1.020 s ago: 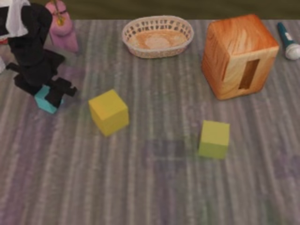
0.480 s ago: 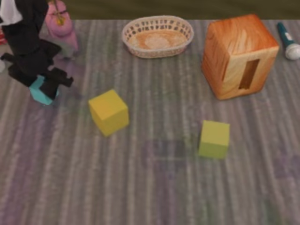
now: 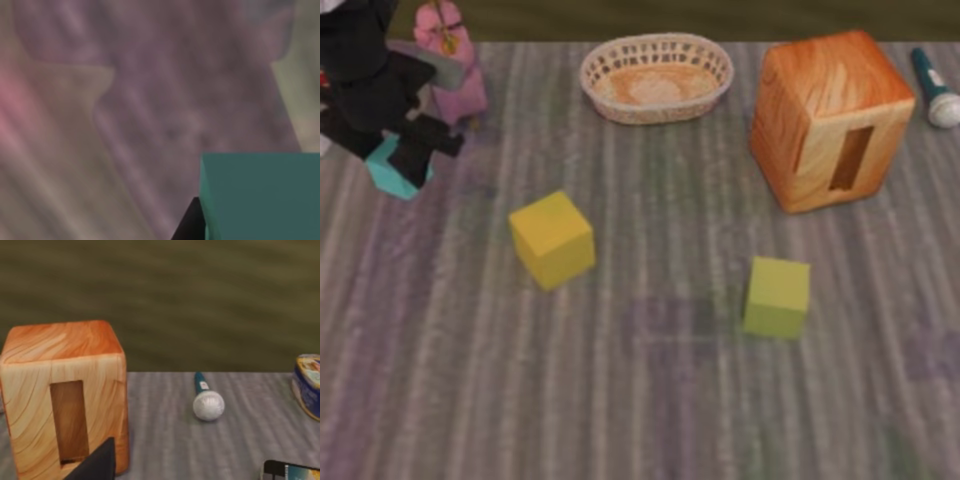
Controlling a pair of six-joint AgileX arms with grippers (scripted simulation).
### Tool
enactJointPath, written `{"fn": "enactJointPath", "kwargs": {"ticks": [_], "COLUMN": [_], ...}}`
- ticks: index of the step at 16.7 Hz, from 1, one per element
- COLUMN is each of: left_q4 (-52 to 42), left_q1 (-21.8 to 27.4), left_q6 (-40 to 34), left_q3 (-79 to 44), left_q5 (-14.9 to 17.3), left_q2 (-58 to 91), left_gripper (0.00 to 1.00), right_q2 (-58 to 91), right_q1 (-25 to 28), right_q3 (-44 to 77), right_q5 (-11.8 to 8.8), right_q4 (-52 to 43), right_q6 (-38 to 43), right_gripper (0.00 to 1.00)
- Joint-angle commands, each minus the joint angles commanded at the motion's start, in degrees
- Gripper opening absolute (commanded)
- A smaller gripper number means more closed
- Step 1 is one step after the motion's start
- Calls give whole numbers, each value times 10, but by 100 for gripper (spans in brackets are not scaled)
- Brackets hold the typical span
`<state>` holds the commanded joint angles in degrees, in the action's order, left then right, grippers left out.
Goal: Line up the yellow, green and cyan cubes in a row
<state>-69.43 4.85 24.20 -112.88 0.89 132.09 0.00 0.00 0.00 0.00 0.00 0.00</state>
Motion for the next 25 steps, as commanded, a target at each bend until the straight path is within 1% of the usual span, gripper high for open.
{"fn": "enactJointPath", "kwargs": {"ticks": [3, 5, 7, 10, 16, 19, 22, 25], "left_q4": [-3, -10, -19, -35, -66, -73, -73, -73], "left_q1": [16, 48, 93, 178, 374, 456, 508, 520], "left_q6": [-19, -61, -127, -260, -596, -719, -788, -803], "left_q3": [-6, -18, -32, -51, -81, -90, -94, -94], "left_q5": [-1, -2, -4, -7, -12, -15, -19, -20], "left_q2": [4, 10, 18, 29, 42, 37, 29, 26], "left_gripper": [0, 0, 0, 0, 0, 0, 0, 0], "right_q2": [0, 0, 0, 0, 0, 0, 0, 0], "right_q1": [0, 0, 0, 0, 0, 0, 0, 0], "right_q3": [0, 0, 0, 0, 0, 0, 0, 0], "right_q5": [0, 0, 0, 0, 0, 0, 0, 0], "right_q4": [0, 0, 0, 0, 0, 0, 0, 0], "right_q6": [0, 0, 0, 0, 0, 0, 0, 0], "right_gripper": [100, 100, 100, 100, 100, 100, 100, 100]}}
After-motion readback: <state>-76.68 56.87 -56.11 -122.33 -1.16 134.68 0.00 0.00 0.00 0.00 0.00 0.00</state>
